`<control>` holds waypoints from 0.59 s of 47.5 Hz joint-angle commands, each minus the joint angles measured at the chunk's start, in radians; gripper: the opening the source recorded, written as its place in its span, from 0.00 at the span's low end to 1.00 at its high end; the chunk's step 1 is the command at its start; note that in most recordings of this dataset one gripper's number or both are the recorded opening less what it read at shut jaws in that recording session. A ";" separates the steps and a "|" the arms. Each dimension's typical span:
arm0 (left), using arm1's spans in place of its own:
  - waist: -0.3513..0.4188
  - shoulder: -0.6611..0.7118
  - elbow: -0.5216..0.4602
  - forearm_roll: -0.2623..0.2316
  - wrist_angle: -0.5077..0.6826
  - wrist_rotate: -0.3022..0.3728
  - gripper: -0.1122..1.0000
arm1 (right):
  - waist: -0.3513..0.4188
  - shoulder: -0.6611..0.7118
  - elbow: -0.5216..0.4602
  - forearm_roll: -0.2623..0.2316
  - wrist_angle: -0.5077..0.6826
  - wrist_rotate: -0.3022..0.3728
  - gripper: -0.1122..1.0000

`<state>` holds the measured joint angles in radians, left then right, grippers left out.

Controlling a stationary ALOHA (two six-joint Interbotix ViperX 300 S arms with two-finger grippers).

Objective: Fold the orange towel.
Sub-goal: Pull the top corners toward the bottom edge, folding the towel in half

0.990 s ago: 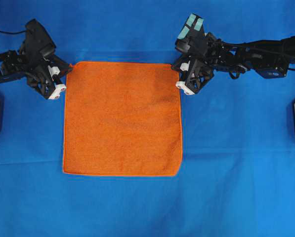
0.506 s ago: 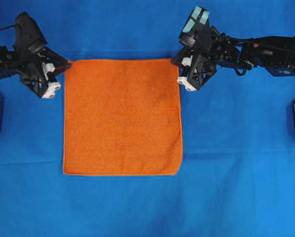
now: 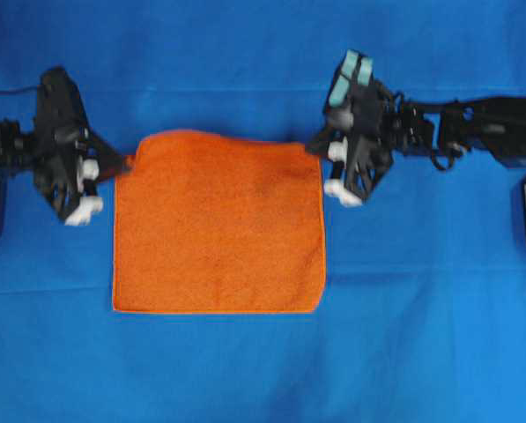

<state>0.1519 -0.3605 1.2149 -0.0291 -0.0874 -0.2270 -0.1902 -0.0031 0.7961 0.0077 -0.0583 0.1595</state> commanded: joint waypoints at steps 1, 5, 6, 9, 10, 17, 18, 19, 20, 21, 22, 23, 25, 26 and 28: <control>-0.069 -0.017 -0.005 -0.002 0.021 -0.034 0.11 | 0.055 -0.049 0.000 0.003 0.006 0.018 0.11; -0.130 -0.026 -0.005 -0.002 0.043 -0.074 0.11 | 0.110 -0.063 0.006 0.005 0.026 0.041 0.11; -0.147 -0.028 -0.008 -0.002 0.048 -0.081 0.11 | 0.123 -0.064 0.008 0.005 0.031 0.048 0.11; -0.209 -0.034 -0.011 0.000 0.058 -0.109 0.11 | 0.163 -0.069 0.012 0.005 0.043 0.067 0.11; -0.227 -0.035 -0.011 -0.002 0.060 -0.117 0.11 | 0.175 -0.071 0.012 0.005 0.049 0.075 0.11; -0.374 -0.043 -0.017 -0.002 0.061 -0.166 0.11 | 0.270 -0.074 0.021 0.005 0.067 0.135 0.11; -0.393 -0.043 -0.018 -0.002 0.060 -0.175 0.11 | 0.285 -0.074 0.021 0.005 0.067 0.143 0.11; -0.410 -0.043 -0.021 -0.002 0.060 -0.183 0.11 | 0.296 -0.074 0.023 0.005 0.067 0.152 0.11; -0.426 -0.043 -0.023 -0.002 0.060 -0.192 0.11 | 0.310 -0.074 0.023 0.005 0.067 0.160 0.11; -0.440 -0.043 -0.026 -0.002 0.060 -0.199 0.11 | 0.322 -0.074 0.023 0.005 0.067 0.169 0.11; -0.453 -0.043 -0.028 -0.002 0.060 -0.209 0.11 | 0.334 -0.074 0.023 0.005 0.066 0.176 0.11; -0.465 -0.043 -0.031 -0.002 0.060 -0.215 0.11 | 0.351 -0.074 0.023 0.005 0.063 0.187 0.11; -0.492 -0.035 -0.037 -0.002 0.060 -0.233 0.11 | 0.371 -0.074 0.025 0.005 0.063 0.201 0.11; -0.503 -0.034 -0.040 0.000 0.060 -0.239 0.11 | 0.379 -0.072 0.025 0.005 0.063 0.207 0.11; -0.518 -0.026 -0.044 -0.002 0.060 -0.252 0.11 | 0.393 -0.072 0.025 0.005 0.061 0.221 0.11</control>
<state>-0.3344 -0.3896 1.1950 -0.0291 -0.0230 -0.4633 0.1810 -0.0506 0.8253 0.0092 0.0092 0.3682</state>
